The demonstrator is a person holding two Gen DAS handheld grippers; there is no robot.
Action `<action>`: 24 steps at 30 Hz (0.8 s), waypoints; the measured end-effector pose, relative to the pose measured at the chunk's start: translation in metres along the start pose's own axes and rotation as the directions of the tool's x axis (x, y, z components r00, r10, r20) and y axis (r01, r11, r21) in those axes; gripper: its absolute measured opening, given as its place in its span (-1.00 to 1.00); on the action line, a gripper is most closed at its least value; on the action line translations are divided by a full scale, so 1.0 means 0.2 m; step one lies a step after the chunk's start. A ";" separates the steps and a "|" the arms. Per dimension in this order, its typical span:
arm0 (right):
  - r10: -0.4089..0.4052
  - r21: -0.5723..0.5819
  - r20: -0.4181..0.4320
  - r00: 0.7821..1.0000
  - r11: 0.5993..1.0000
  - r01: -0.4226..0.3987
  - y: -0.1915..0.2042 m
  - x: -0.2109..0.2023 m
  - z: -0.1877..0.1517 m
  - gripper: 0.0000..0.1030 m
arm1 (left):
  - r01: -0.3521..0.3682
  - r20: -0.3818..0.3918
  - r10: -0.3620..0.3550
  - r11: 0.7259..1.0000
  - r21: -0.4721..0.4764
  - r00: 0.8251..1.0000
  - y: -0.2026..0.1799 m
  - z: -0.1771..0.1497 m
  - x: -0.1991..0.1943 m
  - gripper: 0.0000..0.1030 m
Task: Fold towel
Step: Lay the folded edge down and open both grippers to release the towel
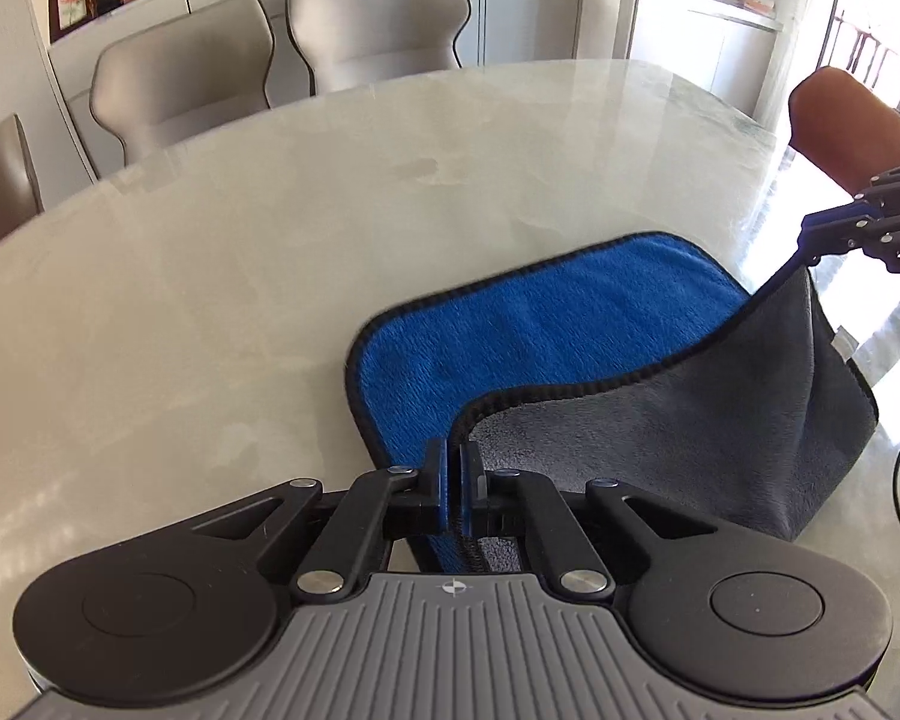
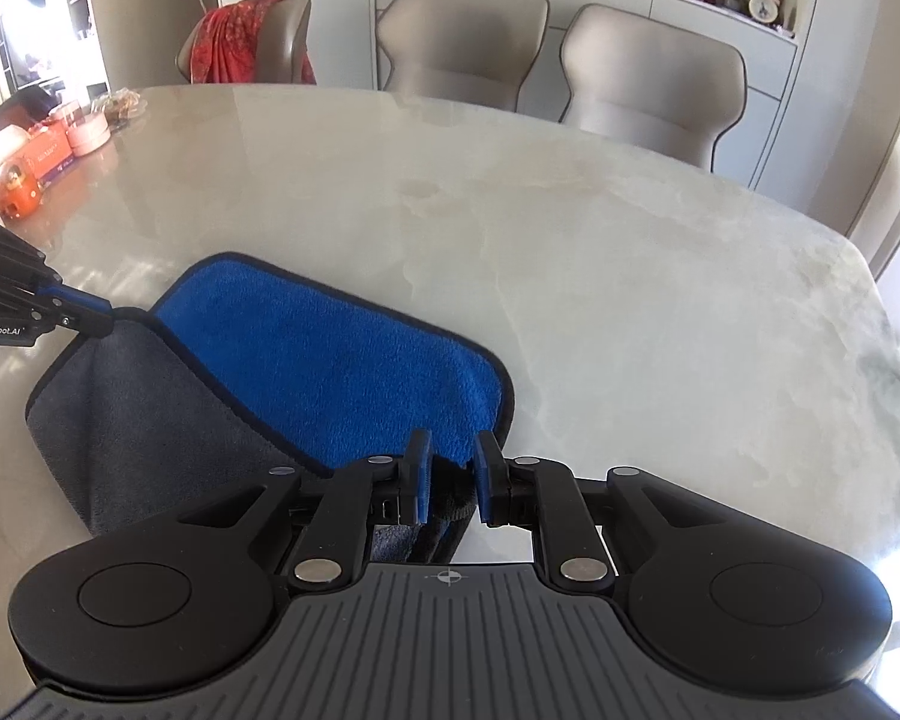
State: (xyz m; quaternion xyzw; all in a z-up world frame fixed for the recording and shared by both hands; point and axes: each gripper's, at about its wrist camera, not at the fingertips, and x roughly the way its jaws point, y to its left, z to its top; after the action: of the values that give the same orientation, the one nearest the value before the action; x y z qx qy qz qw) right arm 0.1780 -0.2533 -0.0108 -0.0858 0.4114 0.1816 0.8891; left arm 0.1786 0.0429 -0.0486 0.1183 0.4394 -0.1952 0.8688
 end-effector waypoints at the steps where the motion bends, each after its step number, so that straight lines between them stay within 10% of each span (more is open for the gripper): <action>1: 0.001 -0.003 0.011 1.000 1.000 -0.001 -0.01 -0.01 0.02 -0.70 | -0.007 0.011 0.007 1.000 -0.005 1.000 0.02 0.02 -0.01 -0.95; 14: -0.028 -0.013 0.010 1.000 1.000 0.028 -0.10 0.18 0.20 -0.70 | -0.030 -0.007 0.030 0.999 0.016 1.000 0.10 0.16 0.11 -0.94; 18: -0.028 0.016 -0.042 0.999 0.999 0.029 -0.11 0.25 0.16 -0.33 | -0.025 -0.058 0.025 1.000 0.009 0.998 0.10 0.11 0.16 -0.92; 24: 0.008 0.132 -0.101 0.995 0.991 0.006 -0.18 0.38 0.09 -0.31 | 0.002 -0.096 -0.004 1.000 -0.031 0.995 0.14 0.08 0.23 -0.81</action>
State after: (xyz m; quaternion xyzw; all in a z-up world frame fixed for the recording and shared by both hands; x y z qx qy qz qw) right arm 0.2508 -0.2611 -0.0569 -0.0357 0.4671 0.1498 0.8707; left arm 0.2273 0.0522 -0.0755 0.1136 0.4836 -0.1840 0.8482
